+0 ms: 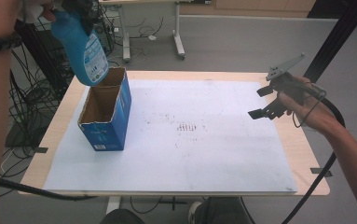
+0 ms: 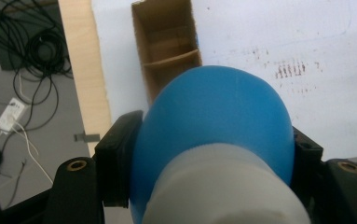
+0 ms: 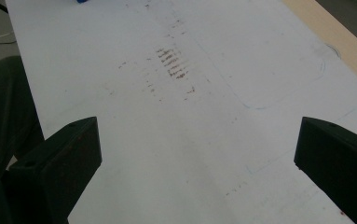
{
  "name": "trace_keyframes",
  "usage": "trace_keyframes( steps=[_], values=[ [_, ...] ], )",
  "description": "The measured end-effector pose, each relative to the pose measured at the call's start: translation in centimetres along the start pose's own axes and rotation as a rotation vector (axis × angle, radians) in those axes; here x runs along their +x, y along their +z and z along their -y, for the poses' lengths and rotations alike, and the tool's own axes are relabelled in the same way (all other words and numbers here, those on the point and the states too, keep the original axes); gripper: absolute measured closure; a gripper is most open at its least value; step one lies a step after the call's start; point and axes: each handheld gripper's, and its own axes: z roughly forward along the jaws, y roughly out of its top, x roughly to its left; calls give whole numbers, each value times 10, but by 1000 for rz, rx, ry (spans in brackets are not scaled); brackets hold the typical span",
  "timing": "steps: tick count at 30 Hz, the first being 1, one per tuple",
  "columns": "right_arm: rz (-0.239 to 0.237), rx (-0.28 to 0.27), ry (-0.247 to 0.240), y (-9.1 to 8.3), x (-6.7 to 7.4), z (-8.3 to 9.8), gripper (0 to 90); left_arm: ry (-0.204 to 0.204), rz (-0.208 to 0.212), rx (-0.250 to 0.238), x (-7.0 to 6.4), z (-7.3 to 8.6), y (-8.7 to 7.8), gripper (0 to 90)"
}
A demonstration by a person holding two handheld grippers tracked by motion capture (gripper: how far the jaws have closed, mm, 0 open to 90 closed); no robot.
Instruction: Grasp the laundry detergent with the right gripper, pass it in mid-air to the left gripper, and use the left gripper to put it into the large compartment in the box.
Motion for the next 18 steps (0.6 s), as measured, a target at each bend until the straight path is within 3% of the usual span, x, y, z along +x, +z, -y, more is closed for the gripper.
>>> trace_keyframes(
  steps=[8,18],
  values=[
    [5,-2,1,-2,-1,3,6,-116,-18,23,13,1,-2,354],
    [0,-1,0,0,-1,4,6,-198,-22,33,24,0,1,354]
  ],
)
